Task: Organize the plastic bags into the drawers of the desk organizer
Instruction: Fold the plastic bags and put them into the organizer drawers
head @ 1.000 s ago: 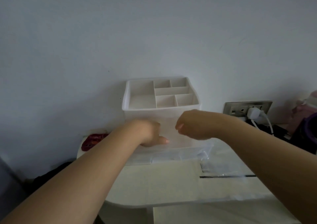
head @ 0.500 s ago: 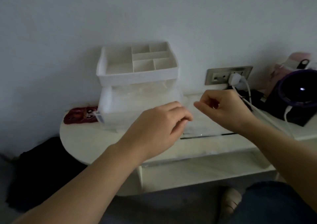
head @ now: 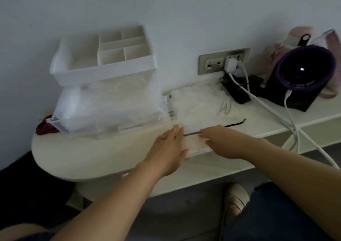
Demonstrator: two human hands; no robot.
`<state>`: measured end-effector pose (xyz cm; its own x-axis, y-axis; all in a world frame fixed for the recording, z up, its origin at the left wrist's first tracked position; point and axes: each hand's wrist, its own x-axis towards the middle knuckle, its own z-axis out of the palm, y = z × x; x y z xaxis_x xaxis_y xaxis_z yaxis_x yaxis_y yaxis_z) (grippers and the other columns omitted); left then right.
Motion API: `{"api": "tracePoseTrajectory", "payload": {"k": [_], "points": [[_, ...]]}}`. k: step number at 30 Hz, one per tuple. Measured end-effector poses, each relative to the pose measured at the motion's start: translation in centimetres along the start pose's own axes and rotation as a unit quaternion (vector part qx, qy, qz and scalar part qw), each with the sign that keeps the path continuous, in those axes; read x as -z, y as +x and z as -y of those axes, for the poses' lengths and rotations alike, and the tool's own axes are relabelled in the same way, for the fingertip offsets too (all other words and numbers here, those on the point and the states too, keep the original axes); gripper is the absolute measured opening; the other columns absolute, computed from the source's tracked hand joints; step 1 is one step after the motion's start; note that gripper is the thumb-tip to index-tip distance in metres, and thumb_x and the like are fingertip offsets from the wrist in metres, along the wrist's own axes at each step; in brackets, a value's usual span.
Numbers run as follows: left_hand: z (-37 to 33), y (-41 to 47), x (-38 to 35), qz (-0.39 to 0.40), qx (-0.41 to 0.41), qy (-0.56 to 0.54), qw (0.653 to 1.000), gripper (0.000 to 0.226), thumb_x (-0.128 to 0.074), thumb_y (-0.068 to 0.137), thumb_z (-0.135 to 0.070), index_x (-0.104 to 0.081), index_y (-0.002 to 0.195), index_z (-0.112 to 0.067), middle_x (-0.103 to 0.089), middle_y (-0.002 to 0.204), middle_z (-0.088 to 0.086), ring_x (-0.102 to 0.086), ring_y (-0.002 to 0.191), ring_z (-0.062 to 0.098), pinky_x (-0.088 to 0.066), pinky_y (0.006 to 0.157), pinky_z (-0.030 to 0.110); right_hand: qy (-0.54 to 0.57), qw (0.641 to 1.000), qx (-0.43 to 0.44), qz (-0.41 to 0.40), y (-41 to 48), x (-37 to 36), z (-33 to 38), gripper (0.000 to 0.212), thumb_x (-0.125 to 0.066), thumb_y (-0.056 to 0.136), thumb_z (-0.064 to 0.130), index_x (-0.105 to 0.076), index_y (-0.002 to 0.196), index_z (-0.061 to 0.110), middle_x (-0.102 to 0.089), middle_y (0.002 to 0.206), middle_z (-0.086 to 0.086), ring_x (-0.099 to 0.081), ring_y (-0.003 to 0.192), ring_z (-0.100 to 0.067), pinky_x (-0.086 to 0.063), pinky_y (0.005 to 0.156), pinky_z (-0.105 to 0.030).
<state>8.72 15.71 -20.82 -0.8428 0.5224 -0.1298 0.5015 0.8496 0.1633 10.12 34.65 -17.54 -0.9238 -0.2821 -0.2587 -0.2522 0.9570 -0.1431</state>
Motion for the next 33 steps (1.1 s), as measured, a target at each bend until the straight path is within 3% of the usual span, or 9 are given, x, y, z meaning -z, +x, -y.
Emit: {"api": "tracePoseTrajectory", "payload": {"k": [4,7,11,15,19,21,24,28,33], "points": [[-0.2,0.5,-0.3,-0.053,0.005,-0.016,0.998,0.07,-0.034,0.099,-0.043,0.002,0.151,-0.011,0.001,0.16,0.005,-0.018,0.143,0.025,-0.022,0.113,0.035,-0.026,1.0,-0.003,-0.016,1.2,-0.4,-0.5,0.057,-0.038,0.101,0.025,-0.013,0.15,0.011,-0.006,0.159,-0.01,-0.014,0.144,-0.024,-0.02,0.113,-0.034],[-0.4,0.7,-0.5,-0.059,0.003,-0.002,0.998,0.074,-0.037,0.098,-0.042,0.003,0.15,-0.009,0.002,0.159,0.006,-0.021,0.142,0.026,-0.025,0.112,0.035,-0.046,0.998,-0.026,-0.03,2.1,-0.3,-1.1,0.066,-0.043,0.098,0.033,-0.009,0.15,0.011,-0.014,0.157,-0.012,-0.018,0.143,-0.028,-0.024,0.113,-0.04],[-0.3,0.8,-0.3,-0.066,0.001,-0.003,0.998,0.076,-0.04,0.097,-0.041,0.002,0.15,-0.01,0.001,0.159,0.005,-0.026,0.14,0.026,-0.029,0.109,0.035,-0.069,0.996,-0.026,-0.051,2.5,0.4,-0.6,0.049,-0.048,0.095,0.034,-0.036,0.138,0.013,-0.05,0.134,-0.007,-0.048,0.12,-0.027,-0.039,0.1,-0.038],[-0.3,0.9,-0.2,-0.076,0.002,0.008,0.997,0.077,-0.043,0.095,-0.042,0.0,0.15,-0.01,-0.004,0.159,0.005,-0.034,0.134,0.028,-0.037,0.102,0.036,-0.073,0.994,-0.034,-0.072,1.9,0.7,0.3,0.026,-0.051,0.093,0.02,-0.06,0.118,0.019,-0.059,0.114,-0.003,-0.06,0.1,-0.025,-0.05,0.082,-0.034],[-0.3,0.9,-0.1,-0.076,0.007,0.012,0.997,0.076,-0.042,0.095,-0.044,-0.002,0.151,-0.011,-0.005,0.159,0.005,-0.035,0.134,0.027,-0.037,0.1,0.036,-0.135,0.987,-0.036,-0.077,1.6,0.3,0.6,0.024,-0.049,0.091,0.005,-0.065,0.104,0.017,-0.06,0.105,-0.001,-0.062,0.087,-0.021,-0.045,0.065,-0.027],[-0.3,1.0,-0.1,-0.072,0.008,0.01,0.997,0.076,-0.042,0.095,-0.043,-0.001,0.151,-0.012,-0.006,0.158,0.004,-0.034,0.134,0.027,-0.037,0.101,0.036,-0.097,0.991,-0.033,-0.088,1.3,0.4,0.5,0.02,-0.05,0.093,0.011,-0.066,0.102,0.018,-0.061,0.105,0.0,-0.062,0.09,-0.021,-0.05,0.071,-0.029],[-0.3,1.2,0.0,-0.053,0.012,0.0,0.998,0.075,-0.044,0.094,-0.043,-0.001,0.15,-0.017,-0.009,0.158,0.002,-0.032,0.135,0.028,-0.036,0.102,0.038,0.065,0.988,-0.044,-0.13,0.4,1.6,-0.1,0.014,-0.056,0.092,0.03,-0.067,0.093,0.023,-0.064,0.096,0.006,-0.061,0.088,-0.014,-0.052,0.078,-0.031],[-0.3,1.6,0.2,-0.032,0.017,-0.016,0.999,0.074,-0.047,0.091,-0.044,-0.006,0.149,-0.023,-0.015,0.156,0.001,-0.035,0.132,0.029,-0.035,0.101,0.041,0.205,0.969,-0.032,-0.136,-1.0,3.3,-1.2,0.01,-0.069,0.082,0.03,-0.066,0.075,0.023,-0.061,0.076,0.017,-0.057,0.074,0.0,-0.044,0.064,-0.013],[-0.1,1.7,0.4,-0.036,0.026,-0.037,0.998,0.071,-0.052,0.089,-0.044,-0.016,0.149,-0.026,-0.02,0.154,-0.001,-0.035,0.133,0.026,-0.036,0.104,0.04,0.197,0.974,-0.043,-0.102,-1.1,2.6,-1.5,0.023,-0.077,0.076,0.024,-0.057,0.064,0.022,-0.056,0.071,0.013,-0.051,0.065,0.001,-0.039,0.055,-0.01]]}}
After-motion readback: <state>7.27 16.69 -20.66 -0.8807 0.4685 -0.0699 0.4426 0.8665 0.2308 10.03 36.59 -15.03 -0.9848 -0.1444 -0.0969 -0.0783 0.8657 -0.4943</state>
